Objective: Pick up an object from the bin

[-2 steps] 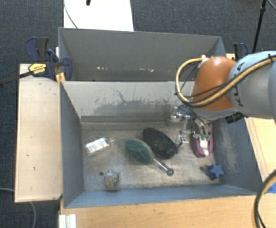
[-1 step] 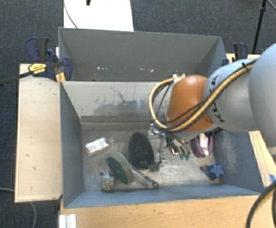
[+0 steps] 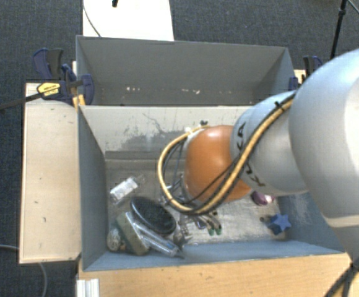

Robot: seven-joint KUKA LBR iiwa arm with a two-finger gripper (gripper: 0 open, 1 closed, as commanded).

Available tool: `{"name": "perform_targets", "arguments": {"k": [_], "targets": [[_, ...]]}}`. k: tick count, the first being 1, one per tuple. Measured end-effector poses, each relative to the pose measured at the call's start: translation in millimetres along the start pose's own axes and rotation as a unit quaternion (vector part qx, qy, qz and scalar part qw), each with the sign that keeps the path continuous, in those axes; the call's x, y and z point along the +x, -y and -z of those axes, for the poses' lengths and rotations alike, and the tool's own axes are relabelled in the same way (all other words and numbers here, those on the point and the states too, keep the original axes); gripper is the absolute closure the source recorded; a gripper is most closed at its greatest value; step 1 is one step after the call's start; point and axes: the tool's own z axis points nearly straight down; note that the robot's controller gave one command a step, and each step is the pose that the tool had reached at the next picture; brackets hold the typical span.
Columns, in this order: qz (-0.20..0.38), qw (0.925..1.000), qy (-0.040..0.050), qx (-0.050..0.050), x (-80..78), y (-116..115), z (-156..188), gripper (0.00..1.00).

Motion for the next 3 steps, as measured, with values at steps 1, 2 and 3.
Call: {"name": "perform_targets", "arguments": {"k": [1, 2, 3], "targets": [[-0.001, 1.0, -0.0025, 0.001, 1.1, 3, -1, 1.0], [-0.001, 1.0, -0.0006, 0.001, -0.1, 3, -1, 0.0], [0.157, 0.9875, -0.0037, 0.002, -54.4, -64, -7, 0.0]]}}
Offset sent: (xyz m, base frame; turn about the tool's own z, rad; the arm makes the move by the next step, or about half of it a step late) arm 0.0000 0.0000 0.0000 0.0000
